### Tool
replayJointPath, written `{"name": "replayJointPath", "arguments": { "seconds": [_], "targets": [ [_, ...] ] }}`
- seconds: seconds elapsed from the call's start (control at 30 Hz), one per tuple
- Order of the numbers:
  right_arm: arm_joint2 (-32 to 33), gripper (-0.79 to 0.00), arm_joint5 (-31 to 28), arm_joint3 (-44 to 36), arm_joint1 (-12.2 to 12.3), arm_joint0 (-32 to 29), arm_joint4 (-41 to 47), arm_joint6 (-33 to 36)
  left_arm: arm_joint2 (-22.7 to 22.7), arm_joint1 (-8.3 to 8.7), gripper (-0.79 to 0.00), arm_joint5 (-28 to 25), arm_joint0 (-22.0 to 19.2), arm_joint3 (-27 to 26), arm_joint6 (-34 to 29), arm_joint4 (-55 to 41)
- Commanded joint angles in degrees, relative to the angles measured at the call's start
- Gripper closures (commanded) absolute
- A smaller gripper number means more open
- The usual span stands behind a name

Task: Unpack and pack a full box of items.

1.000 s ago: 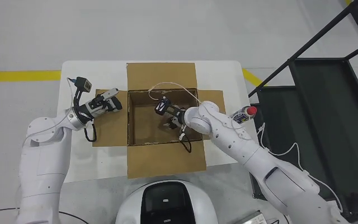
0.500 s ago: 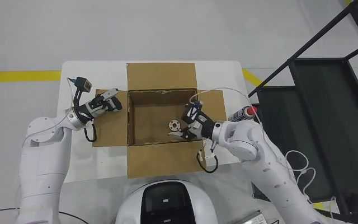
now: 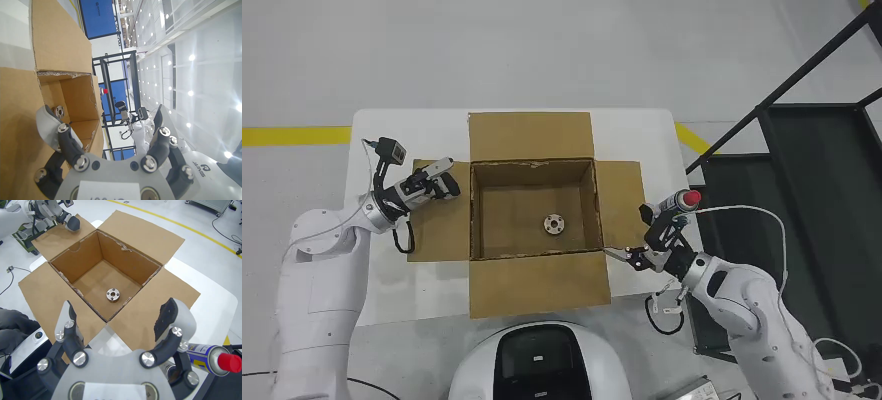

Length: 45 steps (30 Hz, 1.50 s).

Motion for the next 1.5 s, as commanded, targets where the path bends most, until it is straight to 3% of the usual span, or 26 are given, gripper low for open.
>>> {"name": "replayJointPath", "arguments": {
  "seconds": [0.0, 0.4, 0.7, 0.93, 1.2, 1.47],
  "targets": [
    [-0.05, -0.785, -0.02, 0.01, 0.0, 0.05, 0.03, 0.04, 0.0, 0.0, -0.785, 0.0, 0.0, 0.0, 0.0, 0.0],
    [-0.05, -0.785, 0.63, 0.57, -0.03, 0.05, 0.51, 0.02, 0.0, 0.0, -0.785, 0.0, 0.0, 0.0, 0.0, 0.0],
    [8.1, -0.785, -1.39, 10.26, 0.6, -2.06, 2.64, -3.06, 0.0, 0.0, -0.785, 0.0, 0.0, 0.0, 0.0, 0.0],
    [9.87, -0.785, -4.84, 16.5, 1.1, -3.91, -3.21, -4.45, 0.0, 0.0, -0.785, 0.0, 0.0, 0.0, 0.0, 0.0],
    [4.16, -0.785, -0.65, 24.86, 0.75, 1.46, -7.81, -3.66, 0.0, 0.0, -0.785, 0.0, 0.0, 0.0, 0.0, 0.0],
    [1.12, -0.785, 4.98, 33.64, 0.15, 7.95, -5.32, -2.46, 0.0, 0.0, -0.785, 0.0, 0.0, 0.0, 0.0, 0.0]
  ]
}}
